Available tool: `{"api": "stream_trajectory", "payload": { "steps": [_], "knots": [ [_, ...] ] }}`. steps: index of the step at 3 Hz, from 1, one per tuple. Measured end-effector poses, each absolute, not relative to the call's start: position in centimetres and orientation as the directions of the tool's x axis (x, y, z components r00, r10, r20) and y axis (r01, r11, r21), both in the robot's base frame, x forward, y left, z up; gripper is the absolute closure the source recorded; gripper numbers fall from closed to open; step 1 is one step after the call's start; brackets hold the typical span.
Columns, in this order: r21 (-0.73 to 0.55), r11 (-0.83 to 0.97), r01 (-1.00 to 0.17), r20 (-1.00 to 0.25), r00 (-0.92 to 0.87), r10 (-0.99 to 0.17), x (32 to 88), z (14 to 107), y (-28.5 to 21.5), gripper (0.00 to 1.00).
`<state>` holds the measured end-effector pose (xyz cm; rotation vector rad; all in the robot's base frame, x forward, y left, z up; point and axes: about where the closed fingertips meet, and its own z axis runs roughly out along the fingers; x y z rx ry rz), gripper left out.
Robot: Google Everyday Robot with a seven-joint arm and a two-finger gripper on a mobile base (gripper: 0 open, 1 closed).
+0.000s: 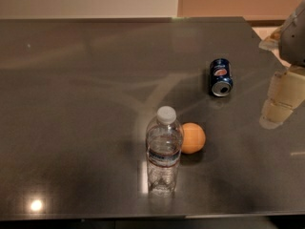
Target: Move water bottle near pepsi can
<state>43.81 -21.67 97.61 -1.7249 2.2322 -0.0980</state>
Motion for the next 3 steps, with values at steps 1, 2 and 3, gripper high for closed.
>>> {"api": "stream_trajectory", "payload": {
  "steps": [1, 2, 3],
  "knots": [
    [-0.245, 0.270, -0.931, -0.207, -0.222, -0.953, 43.8, 97.6, -21.7, 0.00],
    [-0.236, 0.248, -0.940, -0.247, -0.189, -0.951, 43.5, 97.7, -20.5, 0.00],
    [-0.218, 0.194, -0.956, -0.335, -0.114, -0.935, 42.4, 97.4, -17.6, 0.00]
  ]
}}
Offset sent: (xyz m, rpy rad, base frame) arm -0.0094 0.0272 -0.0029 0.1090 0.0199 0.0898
